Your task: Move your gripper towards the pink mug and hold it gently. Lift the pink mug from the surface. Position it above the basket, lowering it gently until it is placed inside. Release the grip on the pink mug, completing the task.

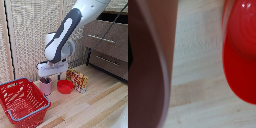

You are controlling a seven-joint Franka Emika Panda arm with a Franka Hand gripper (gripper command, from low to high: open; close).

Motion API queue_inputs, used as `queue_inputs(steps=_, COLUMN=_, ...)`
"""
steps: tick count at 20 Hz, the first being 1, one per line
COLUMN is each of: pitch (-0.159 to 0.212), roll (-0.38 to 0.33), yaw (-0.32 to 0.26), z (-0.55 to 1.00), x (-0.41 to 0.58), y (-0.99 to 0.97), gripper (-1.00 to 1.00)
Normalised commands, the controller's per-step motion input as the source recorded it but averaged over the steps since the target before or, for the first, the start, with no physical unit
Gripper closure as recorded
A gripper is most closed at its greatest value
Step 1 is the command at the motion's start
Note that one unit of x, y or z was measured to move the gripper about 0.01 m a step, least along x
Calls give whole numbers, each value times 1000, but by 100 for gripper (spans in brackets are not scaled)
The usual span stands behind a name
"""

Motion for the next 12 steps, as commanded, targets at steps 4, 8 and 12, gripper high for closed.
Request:
queue_inputs(steps=4, pitch=76, roll=-142, yaw=2, z=-92, x=290, y=424, gripper=100)
queue_inputs(steps=8, pitch=70, roll=-129, yaw=0, z=-14, x=187, y=414, gripper=100)
queue_inputs(steps=12, pitch=76, roll=-124, yaw=0, z=0, x=134, y=388, gripper=100)
